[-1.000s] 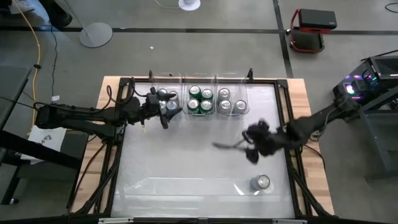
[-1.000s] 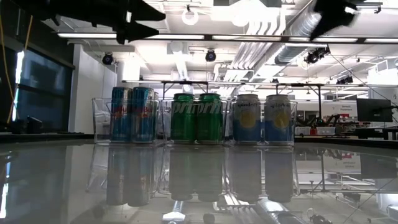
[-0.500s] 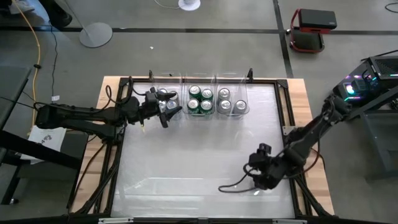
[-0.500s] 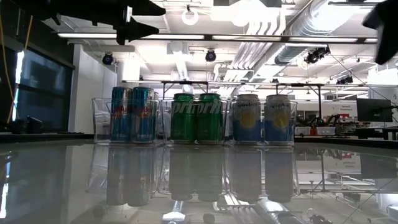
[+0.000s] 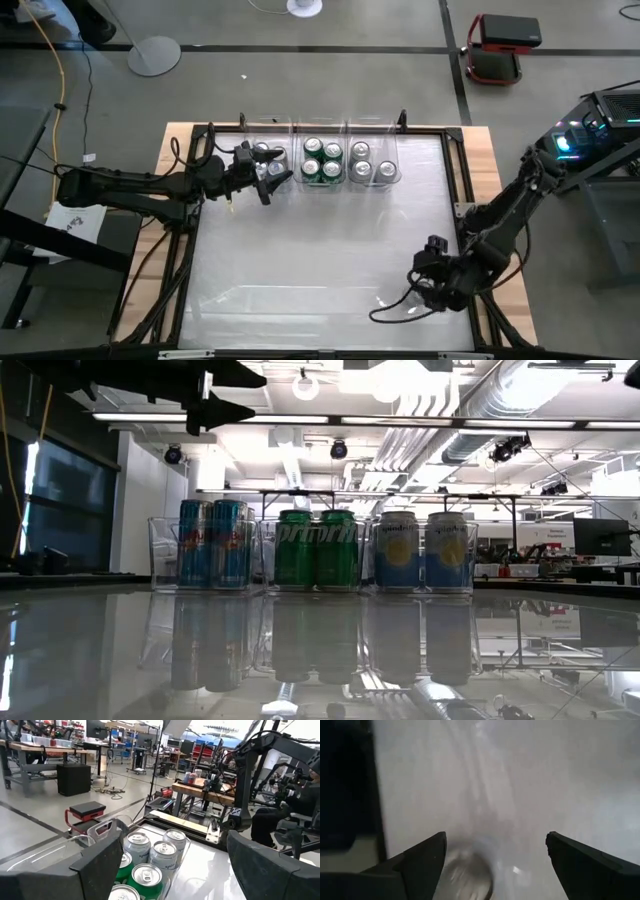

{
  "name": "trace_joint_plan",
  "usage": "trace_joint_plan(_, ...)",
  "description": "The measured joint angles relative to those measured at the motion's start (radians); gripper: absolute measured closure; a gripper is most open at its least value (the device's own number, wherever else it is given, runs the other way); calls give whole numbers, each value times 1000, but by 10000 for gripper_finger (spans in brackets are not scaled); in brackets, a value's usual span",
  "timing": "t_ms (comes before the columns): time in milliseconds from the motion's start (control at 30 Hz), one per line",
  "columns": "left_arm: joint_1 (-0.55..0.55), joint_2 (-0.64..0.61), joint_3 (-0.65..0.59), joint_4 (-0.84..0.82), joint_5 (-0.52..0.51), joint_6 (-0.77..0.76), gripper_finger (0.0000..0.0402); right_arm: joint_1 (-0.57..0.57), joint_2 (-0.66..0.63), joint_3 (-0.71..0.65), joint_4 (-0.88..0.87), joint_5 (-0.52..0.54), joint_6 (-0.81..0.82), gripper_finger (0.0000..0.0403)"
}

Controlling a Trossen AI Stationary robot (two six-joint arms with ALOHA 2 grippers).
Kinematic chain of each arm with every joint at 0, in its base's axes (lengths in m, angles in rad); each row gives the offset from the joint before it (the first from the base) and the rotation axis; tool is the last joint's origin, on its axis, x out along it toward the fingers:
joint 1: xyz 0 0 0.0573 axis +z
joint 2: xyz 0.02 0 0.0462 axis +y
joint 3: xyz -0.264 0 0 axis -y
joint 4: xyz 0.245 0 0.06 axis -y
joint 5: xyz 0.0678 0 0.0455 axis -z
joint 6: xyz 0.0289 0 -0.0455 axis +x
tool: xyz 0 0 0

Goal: Sort soda cans
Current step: Put the blue-white soda can into the right transparent bin

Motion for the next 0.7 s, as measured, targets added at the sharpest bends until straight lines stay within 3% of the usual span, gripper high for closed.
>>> trace_joint_plan(133, 0, 0, 0, 0, -2, 0, 69, 21, -5, 0, -11, -152, -112, 73)
trace_joint_plan(333, -1, 0, 0, -13, -2, -8, 69, 27, 30, 0, -18, -165, -334, 73)
trace_joint_plan(600, -1, 0, 0, -50, -2, -17, 69, 15, 76, 4, 49, -210, -371, 73)
trace_joint_plan(700, -1, 0, 0, -50, -2, -17, 69, -5, 73, 3, 39, -190, -306, 73)
